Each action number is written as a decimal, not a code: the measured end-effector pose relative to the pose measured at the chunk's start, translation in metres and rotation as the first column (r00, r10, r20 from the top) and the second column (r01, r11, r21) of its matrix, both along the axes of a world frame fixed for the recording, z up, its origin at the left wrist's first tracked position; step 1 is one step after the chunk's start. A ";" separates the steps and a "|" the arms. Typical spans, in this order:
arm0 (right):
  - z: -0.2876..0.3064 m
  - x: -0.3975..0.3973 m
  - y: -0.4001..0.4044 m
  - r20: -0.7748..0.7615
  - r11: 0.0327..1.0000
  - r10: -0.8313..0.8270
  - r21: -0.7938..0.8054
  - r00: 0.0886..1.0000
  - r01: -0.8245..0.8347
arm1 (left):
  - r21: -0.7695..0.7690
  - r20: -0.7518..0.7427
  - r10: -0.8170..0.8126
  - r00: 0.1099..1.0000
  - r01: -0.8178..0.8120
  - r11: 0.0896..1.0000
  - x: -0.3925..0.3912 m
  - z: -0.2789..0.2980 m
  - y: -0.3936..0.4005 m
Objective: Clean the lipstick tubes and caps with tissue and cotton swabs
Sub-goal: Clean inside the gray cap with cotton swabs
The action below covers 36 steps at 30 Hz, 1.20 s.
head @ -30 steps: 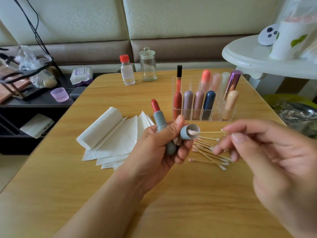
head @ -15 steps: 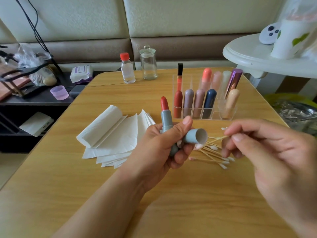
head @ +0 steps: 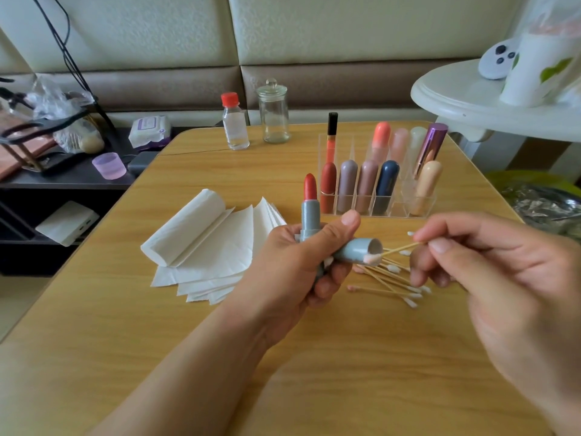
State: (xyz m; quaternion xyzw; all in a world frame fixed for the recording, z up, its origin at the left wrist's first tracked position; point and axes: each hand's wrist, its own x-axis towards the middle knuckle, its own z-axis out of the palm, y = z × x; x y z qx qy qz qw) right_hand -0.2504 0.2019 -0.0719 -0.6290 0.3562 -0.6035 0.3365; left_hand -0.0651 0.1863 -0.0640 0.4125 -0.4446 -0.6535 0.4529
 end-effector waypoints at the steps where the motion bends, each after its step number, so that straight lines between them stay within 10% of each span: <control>1: 0.000 0.000 -0.001 0.026 1.000 0.004 0.024 1.000 -0.005 | 0.003 0.030 0.016 0.999 -0.016 1.000 -0.001 0.001 0.000; 11: -0.002 0.005 -0.001 -0.281 0.999 -0.029 -0.029 0.959 0.022 | 0.015 0.116 0.102 0.988 -0.105 0.994 -0.003 0.005 0.003; 19: -0.005 0.010 0.003 -0.105 0.961 0.257 0.128 0.961 -0.243 | 0.011 0.076 0.085 0.994 -0.086 0.996 -0.003 0.005 0.002; 36: 0.000 0.014 0.006 -0.313 0.992 0.105 -0.035 0.944 -0.122 | -0.023 0.019 0.000 1.000 0.000 1.000 -0.006 0.003 0.005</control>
